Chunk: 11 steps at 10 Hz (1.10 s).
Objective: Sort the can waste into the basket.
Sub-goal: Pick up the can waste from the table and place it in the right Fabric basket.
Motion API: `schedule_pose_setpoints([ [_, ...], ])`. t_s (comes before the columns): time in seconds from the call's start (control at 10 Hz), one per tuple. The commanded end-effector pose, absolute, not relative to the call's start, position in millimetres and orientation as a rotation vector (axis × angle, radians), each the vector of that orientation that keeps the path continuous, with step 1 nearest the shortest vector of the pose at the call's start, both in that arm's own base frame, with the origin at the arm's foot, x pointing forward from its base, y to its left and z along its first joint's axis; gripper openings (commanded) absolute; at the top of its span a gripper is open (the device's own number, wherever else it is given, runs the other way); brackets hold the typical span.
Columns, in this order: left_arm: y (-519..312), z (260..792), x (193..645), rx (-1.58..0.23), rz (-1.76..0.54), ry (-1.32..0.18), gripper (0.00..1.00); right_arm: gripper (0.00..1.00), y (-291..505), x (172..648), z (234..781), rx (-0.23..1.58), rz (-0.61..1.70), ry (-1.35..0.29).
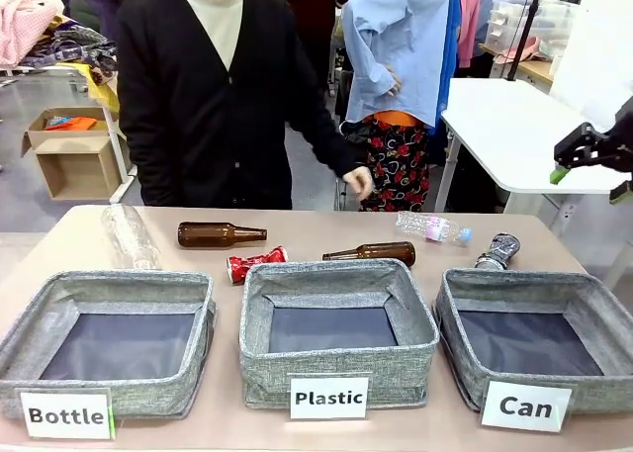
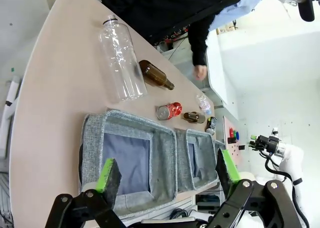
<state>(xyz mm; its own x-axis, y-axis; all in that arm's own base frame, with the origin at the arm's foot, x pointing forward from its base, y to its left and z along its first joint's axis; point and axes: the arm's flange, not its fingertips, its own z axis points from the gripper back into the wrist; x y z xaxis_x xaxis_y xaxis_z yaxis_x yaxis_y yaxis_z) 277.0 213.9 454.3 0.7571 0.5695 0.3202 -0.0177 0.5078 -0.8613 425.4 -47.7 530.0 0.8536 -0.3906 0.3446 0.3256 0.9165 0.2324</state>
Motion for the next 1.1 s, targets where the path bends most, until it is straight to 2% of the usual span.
schedule_pose_setpoints([
  [0.0, 216, 454, 279, -1.0, 0.366, -0.665, 1.0, 1.0, -45, 428, 525, 0.188, -0.386, -0.394],
  [0.2, 216, 454, 279, -1.0, 0.366, -0.665, 1.0, 1.0, -49, 422, 533, 0.172, -0.376, -0.401],
  [0.3, 216, 454, 279, -1.0, 0.366, -0.665, 1.0, 1.0, -40, 449, 526, 0.11, -0.407, -0.311],
  [0.6, 216, 454, 279, -1.0, 0.366, -0.665, 1.0, 1.0, -40, 509, 499, 0.122, -0.493, -0.15],
  [1.0, 216, 454, 279, -1.0, 0.366, -0.665, 1.0, 1.0, -69, 517, 483, 0.186, -0.509, -0.051],
])
